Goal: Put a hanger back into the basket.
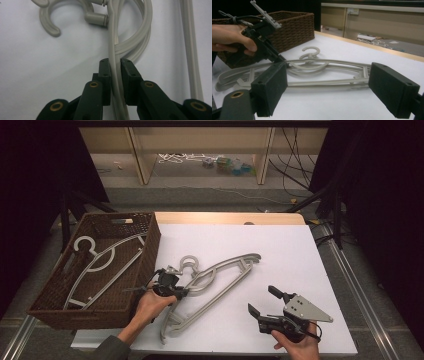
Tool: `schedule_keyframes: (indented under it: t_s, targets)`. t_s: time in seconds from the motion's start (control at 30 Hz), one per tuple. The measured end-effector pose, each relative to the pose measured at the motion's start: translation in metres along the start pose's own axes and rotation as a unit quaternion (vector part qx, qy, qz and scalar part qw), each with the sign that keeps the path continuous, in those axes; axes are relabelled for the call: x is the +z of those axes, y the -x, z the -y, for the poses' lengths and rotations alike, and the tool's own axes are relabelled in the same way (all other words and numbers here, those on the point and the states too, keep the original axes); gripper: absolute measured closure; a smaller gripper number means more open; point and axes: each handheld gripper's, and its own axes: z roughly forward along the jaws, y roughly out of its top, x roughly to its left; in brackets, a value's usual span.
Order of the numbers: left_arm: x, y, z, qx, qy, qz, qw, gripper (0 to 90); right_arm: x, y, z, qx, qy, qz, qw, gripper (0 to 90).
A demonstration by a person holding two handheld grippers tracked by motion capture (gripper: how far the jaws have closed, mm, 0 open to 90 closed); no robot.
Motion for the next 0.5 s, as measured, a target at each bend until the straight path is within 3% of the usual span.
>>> schedule_keyframes:
  t_s: [0.07, 0.17, 0.2, 0.27, 0.33, 0.37, 0.47, 0.5]
  targets:
    - [-0.002, -0.002, 0.0, 0.0, -0.001, 0.004, 1.0, 79.5, 0.0, 0.0, 0.0, 0.001, 0.005, -0.003, 1.0, 16.5]
    - [-0.005, -0.003, -0.001, -0.026, 0.02, 0.007, 0.9994, 80.5, 0.001, -0.001, 0.001, 0.003, 0.008, -0.003, 1.0, 16.5]
    - [-0.005, -0.003, -0.001, -0.026, 0.02, 0.007, 0.9994, 80.7, 0.001, -0.001, 0.001, 0.003, 0.008, -0.003, 1.0, 16.5]
    - [-0.009, -0.003, -0.001, -0.041, 0.042, 0.014, 0.9982, 81.1, 0.001, -0.001, 0.0, 0.0, 0.004, -0.002, 1.0, 16.5]
    - [-0.012, -0.005, -0.002, -0.042, 0.046, 0.014, 0.9979, 81.2, 0.001, -0.001, 0.0, 0.002, 0.007, -0.002, 1.0, 16.5]
    - [-0.013, -0.005, -0.002, -0.06, 0.057, 0.024, 0.9963, 81.5, 0.0, 0.0, 0.0, -0.002, -0.004, 0.005, 1.0, 16.5]
    - [-0.015, -0.005, -0.002, -0.067, 0.062, 0.029, 0.9955, 81.5, 0.002, -0.001, 0.0, 0.002, 0.009, -0.003, 1.0, 16.5]
    - [-0.017, -0.005, -0.004, -0.069, 0.066, 0.035, 0.9948, 81.6, 0.0, 0.0, 0.0, -0.002, -0.003, 0.003, 1.0, 16.5]
